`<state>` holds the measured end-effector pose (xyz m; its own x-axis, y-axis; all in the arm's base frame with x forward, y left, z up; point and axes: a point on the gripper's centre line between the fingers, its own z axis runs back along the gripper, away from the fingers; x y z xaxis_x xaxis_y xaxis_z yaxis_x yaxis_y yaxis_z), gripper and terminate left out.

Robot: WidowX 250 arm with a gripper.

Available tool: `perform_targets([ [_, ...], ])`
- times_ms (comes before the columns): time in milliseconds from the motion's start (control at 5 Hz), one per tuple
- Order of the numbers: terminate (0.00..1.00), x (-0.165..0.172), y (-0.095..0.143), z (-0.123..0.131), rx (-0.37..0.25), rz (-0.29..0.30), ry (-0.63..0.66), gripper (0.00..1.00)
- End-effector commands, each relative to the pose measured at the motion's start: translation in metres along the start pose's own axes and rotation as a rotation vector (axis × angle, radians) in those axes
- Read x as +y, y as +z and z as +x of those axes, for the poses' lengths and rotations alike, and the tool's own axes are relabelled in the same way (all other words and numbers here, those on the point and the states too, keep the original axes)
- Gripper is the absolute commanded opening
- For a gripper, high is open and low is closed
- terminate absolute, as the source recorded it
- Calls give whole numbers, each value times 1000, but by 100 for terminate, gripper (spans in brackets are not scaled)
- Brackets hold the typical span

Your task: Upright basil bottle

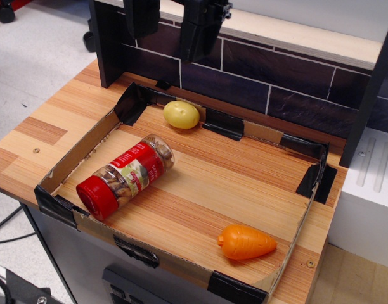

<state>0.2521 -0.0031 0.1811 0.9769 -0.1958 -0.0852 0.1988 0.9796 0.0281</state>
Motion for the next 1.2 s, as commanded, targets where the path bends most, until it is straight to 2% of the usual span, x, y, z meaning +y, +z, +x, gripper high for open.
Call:
perform_targets([
  [0,0,0,0,0,0,0,0,100],
  [200,0,21,1,-19,-70,-4,-14,100],
  [400,0,40,-11,-37,-132,-1,11,100],
  [600,0,54,-30,-53,-163,33,-7,100],
  [1000,0,63,-67,-58,-178,4,17,100],
])
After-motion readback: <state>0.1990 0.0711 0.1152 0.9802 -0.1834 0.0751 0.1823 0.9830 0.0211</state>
